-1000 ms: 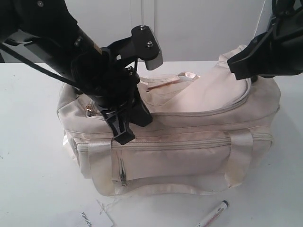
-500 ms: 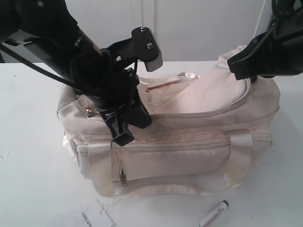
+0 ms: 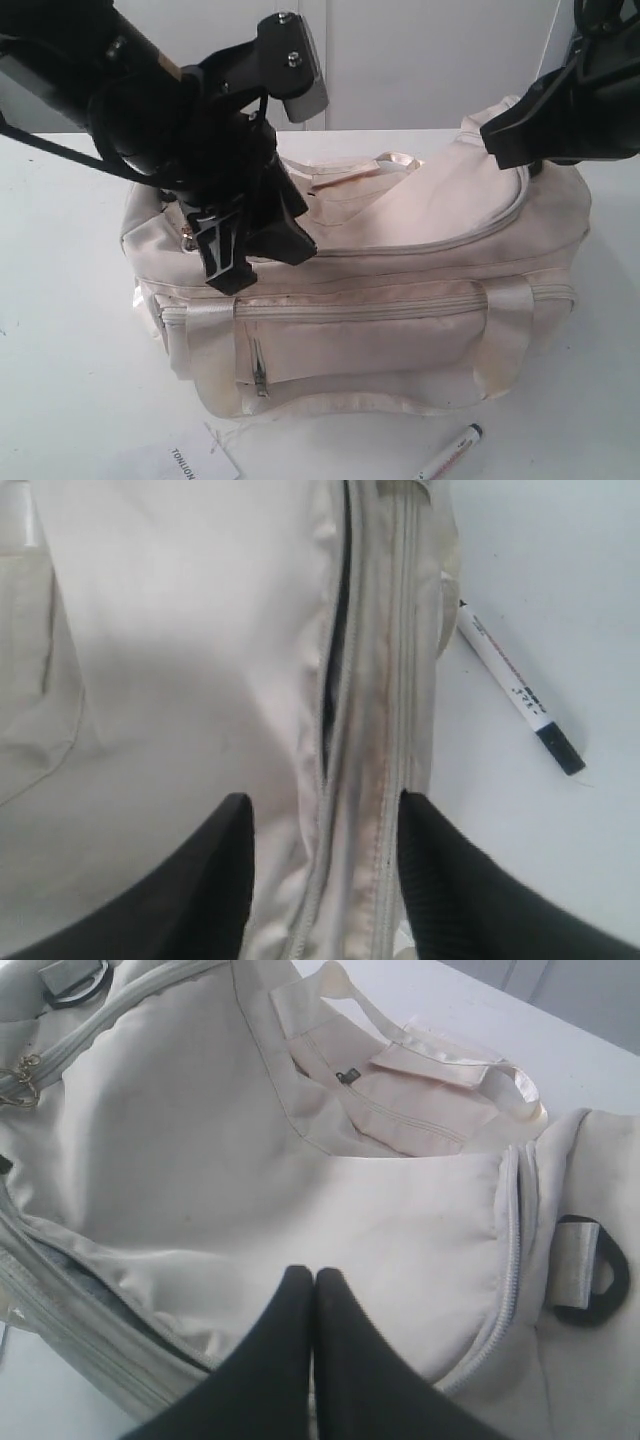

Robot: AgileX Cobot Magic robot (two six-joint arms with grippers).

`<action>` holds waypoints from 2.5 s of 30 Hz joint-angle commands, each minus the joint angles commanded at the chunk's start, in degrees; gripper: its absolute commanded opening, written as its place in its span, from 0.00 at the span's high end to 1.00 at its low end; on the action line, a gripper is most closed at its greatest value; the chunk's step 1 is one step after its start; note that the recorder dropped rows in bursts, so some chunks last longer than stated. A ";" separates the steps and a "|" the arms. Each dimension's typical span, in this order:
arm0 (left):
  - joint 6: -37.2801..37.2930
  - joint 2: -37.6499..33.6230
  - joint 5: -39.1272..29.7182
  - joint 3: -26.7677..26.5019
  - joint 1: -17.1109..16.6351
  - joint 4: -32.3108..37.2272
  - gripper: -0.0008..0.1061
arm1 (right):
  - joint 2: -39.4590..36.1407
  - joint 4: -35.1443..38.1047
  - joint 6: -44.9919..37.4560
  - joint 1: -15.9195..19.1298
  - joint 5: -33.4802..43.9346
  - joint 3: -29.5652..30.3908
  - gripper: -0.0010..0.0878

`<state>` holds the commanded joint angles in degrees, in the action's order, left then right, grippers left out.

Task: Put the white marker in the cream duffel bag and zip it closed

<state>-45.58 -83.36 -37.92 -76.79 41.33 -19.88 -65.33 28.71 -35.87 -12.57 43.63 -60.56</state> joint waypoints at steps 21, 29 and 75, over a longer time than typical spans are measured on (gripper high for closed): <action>0.79 -0.11 3.83 0.00 0.00 0.22 0.52 | -2.11 -23.21 35.55 0.00 -4.41 0.00 0.90; 0.79 -0.11 3.58 0.00 0.00 0.22 0.52 | -6.54 -20.37 35.87 0.00 -4.54 0.00 0.67; 0.79 -0.11 1.89 0.00 0.00 0.22 0.52 | -8.78 -5.00 45.19 0.11 -22.45 0.00 0.99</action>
<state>-44.79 -83.47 -36.03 -76.79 41.33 -19.66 -74.11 23.72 9.32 -12.46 21.18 -60.56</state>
